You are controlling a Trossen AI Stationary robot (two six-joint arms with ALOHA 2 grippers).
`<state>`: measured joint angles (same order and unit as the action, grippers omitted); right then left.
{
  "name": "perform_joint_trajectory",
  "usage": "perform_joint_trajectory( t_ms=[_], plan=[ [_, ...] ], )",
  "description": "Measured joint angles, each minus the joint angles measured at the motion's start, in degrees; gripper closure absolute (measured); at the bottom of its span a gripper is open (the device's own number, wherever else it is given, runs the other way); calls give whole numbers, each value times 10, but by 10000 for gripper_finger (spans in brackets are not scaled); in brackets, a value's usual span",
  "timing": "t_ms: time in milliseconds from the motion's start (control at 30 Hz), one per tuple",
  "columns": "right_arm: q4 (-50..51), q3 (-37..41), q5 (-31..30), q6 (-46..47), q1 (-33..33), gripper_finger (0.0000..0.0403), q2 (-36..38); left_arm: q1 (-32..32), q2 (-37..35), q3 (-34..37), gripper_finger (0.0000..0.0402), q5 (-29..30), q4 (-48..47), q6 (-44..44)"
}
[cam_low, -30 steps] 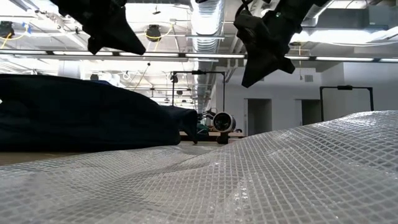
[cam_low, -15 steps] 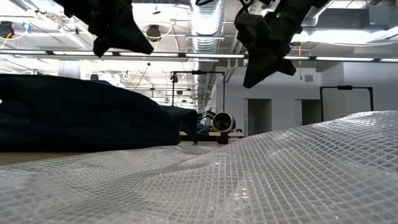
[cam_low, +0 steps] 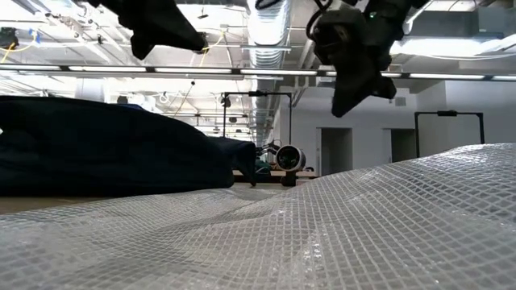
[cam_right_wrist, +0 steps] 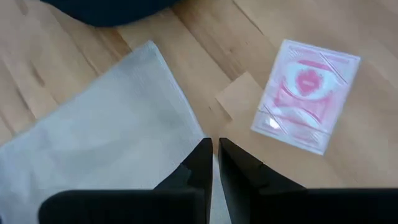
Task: Unpack backpack
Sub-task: Move the black mini fan to the top center of the table
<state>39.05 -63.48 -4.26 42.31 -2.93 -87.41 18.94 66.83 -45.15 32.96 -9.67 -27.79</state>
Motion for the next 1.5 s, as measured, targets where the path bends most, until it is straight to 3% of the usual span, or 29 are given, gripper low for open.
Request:
perform_joint_trajectory(
  t_ms=[267, 567, 667, 867, 1167, 1400, 1500],
  plan=[
    [52, 0, -6, -3, 29, 291, 0, 0, 0, 0, 364, 23, -44, 1],
    [26, 0, -38, -32, 55, 134, -27, 0, 1, 5, 280, 15, -59, -1],
    [8, 0, -38, -36, 67, 98, -52, 0, 5, 19, 256, -2, -64, -23],
    [-60, -7, -37, -112, 121, 82, -76, 10, 5, 37, 248, -16, -60, -31],
    [-80, -93, -35, -284, 238, 73, -76, 19, 4, 36, 249, -43, -31, -37],
    [-116, -97, -28, -324, 269, 11, -91, 36, 4, 36, 250, -43, -32, -61],
    [-129, -96, -19, -336, 276, 11, -119, 36, 4, 36, 250, -43, -29, -61]
  ],
)
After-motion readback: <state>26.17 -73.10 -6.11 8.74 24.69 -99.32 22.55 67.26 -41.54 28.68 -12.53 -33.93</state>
